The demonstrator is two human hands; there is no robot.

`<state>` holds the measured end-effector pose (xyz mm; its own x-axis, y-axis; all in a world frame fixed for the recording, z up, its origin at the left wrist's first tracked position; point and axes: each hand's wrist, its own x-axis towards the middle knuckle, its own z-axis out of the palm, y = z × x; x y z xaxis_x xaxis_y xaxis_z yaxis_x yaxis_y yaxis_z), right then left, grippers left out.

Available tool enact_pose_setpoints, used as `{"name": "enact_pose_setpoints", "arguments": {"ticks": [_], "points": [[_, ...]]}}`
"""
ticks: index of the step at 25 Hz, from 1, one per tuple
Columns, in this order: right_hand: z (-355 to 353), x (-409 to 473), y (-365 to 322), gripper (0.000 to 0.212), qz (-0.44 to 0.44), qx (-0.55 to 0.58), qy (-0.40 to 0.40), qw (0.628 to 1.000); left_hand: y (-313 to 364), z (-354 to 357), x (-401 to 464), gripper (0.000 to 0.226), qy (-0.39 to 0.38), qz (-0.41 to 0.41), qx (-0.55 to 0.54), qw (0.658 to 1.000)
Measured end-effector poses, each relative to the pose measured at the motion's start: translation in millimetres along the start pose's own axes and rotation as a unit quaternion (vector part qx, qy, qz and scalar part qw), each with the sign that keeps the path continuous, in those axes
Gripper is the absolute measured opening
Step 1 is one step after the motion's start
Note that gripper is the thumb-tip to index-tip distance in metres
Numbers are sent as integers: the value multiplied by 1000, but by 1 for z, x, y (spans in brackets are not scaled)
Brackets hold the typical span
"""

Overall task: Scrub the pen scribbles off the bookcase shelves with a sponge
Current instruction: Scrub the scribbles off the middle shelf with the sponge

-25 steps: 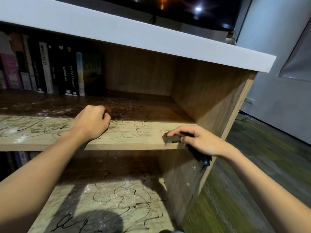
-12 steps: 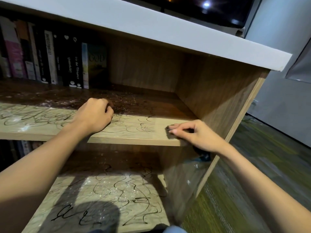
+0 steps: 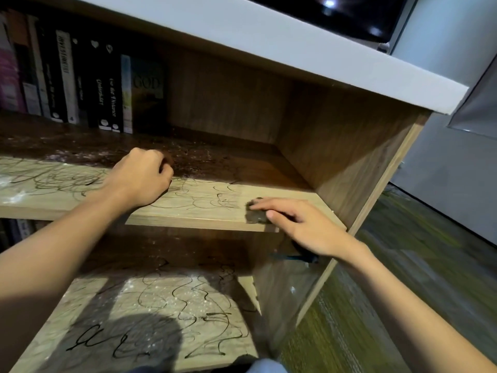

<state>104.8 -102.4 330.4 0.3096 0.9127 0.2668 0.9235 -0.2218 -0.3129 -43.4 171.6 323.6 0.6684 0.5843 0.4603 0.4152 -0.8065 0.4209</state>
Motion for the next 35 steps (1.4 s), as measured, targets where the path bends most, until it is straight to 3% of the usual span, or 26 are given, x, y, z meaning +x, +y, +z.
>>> {"name": "enact_pose_setpoints", "arguments": {"ticks": [3,6,9,13,15,17,20,23,27,30,35], "points": [[-16,11,42,30,143,-40,62,987,0,1,1,26,-1,-4,13,1000],[-9,60,45,37,282,-46,41,957,-1,3,2,27,3,7,17,1000],[12,76,8,39,235,-10,25,972,-3,4,3,29,3,26,28,999],[3,20,-9,37,126,38,-11,991,-5,4,5,29,32,49,13,998],[-12,10,15,37,165,22,12,986,-6,4,4,27,56,56,1,997],[-21,32,47,37,259,-7,51,965,-4,3,4,27,60,53,19,997],[-10,86,58,36,329,-24,46,943,0,5,3,36,68,61,45,995],[4,103,38,32,277,23,63,958,0,6,9,47,74,66,43,994],[0,42,15,44,177,64,45,981,1,11,17,61,58,68,45,995],[-12,11,19,44,180,59,48,981,2,9,15,59,71,49,23,996],[-7,30,32,40,222,41,85,971,3,7,17,51,41,41,45,997]]}}
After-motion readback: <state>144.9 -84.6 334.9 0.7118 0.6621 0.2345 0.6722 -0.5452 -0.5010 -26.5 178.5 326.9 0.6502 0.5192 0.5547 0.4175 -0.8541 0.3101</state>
